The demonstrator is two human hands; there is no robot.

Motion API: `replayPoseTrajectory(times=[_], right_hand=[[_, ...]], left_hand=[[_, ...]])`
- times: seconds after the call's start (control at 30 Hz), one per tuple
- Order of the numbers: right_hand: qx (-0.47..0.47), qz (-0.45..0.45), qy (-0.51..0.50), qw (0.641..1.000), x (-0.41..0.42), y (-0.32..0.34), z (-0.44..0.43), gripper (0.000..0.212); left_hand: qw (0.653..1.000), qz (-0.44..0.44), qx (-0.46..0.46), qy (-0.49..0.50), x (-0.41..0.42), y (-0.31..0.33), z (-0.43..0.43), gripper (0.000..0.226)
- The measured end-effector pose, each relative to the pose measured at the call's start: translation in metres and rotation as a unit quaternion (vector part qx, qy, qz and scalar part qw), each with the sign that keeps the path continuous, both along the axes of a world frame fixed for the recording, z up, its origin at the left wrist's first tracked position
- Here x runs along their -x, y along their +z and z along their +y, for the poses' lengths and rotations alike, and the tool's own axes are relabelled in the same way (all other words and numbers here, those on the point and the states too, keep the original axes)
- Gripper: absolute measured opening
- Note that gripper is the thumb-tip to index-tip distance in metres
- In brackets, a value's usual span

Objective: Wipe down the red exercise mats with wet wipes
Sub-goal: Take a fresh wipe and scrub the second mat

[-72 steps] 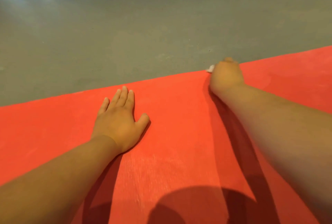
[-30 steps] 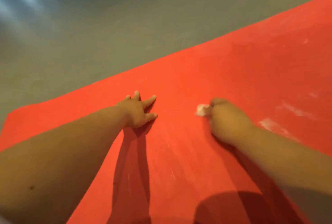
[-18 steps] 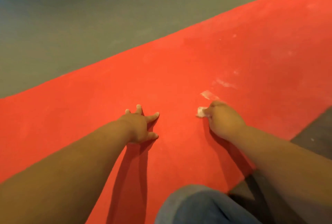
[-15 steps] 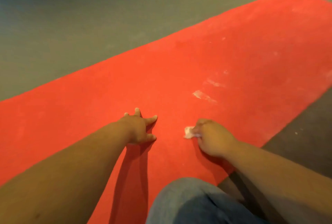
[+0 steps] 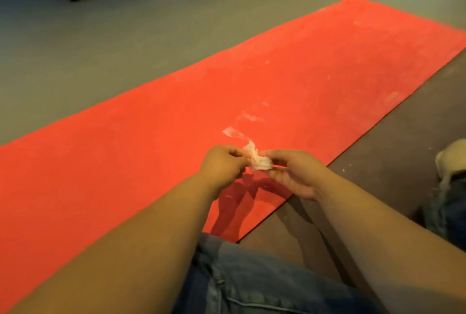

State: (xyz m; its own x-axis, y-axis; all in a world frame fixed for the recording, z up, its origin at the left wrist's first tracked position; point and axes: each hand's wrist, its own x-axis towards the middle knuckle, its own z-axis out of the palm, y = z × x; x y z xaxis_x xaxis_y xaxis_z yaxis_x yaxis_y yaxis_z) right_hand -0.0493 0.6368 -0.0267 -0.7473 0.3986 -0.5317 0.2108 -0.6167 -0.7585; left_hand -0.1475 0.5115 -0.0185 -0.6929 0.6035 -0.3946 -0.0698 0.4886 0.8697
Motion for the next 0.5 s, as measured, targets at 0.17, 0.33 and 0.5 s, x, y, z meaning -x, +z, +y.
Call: replayPoseTrajectory(times=[0.17, 0.33, 0.5], right_hand=[[-0.168, -0.054, 0.078, 0.981, -0.017, 0.003, 0.007, 0.020], [-0.373, -0.179, 0.062, 0.908, -0.051, -0.028, 0.024, 0.022], [-0.500, -0.219, 0.174, 0.820, -0.072, -0.048, 0.041, 0.019]], left_hand=[[1.000, 0.016, 0.010, 0.001, -0.034, 0.001, 0.005, 0.008], [0.888, 0.210, 0.306, -0.272, -0.047, -0.018, -0.002, 0.074], [0.766, 0.329, 0.407, -0.375, -0.055, -0.046, -0.007, 0.104]])
